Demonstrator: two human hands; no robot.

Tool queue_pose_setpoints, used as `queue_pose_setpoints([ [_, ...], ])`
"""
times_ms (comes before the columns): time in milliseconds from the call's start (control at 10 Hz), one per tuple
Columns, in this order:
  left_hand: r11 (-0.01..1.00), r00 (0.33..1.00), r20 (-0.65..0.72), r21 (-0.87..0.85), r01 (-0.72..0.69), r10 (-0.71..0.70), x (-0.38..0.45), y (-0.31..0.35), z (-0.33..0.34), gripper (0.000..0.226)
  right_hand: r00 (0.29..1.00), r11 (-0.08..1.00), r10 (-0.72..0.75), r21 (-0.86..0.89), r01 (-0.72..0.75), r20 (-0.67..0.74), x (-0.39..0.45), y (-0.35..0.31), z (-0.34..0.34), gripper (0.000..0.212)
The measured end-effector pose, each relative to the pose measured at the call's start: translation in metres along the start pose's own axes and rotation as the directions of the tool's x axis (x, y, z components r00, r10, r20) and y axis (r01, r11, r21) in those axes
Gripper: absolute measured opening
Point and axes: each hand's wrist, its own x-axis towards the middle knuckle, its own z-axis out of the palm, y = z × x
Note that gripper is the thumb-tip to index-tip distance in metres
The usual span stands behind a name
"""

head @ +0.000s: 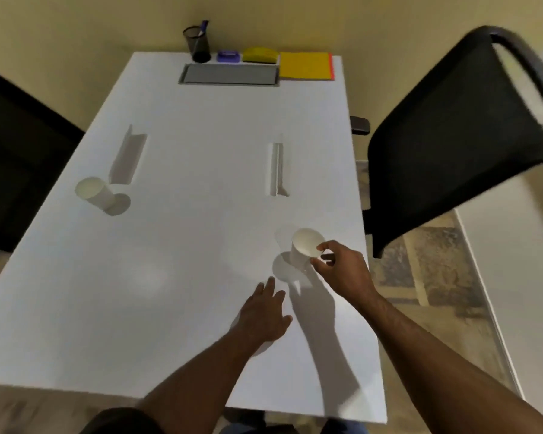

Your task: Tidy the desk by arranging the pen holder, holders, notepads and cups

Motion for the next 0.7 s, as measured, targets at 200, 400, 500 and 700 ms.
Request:
queue_pose_setpoints([
  [200, 0.965, 0.972, -0.001, -0.115, 0.235, -0.236, 0.014, 0.039, 0.007, 0.077, 0.969, 0.972, -0.236, 0.043, 0.233, 0.077, 0.098, -0.008, 0.004, 0.036],
  [400, 0.874, 0.923, 0.051, -0.303, 0.379, -0.382, 0.016, 0.052, 0.007, 0.077, 0.937, 0.945, -0.326, 0.061, 0.32, 0.129, 0.152, -0.013, 0.018, 0.035],
  [500, 0.838, 0.908, -0.031, -0.399, 0.372, -0.418, 0.015, 0.056, 0.008, 0.071, 0.918, 0.941, -0.338, 0.041, 0.337, 0.209, 0.163, -0.012, 0.022, 0.038],
  [700, 0.82, 0.884, -0.057, -0.406, 0.404, -0.464, 0.017, 0.063, 0.012, 0.068, 0.897, 0.908, -0.417, 0.118, 0.403, 0.146, 0.144, 0.005, 0.013, 0.058],
])
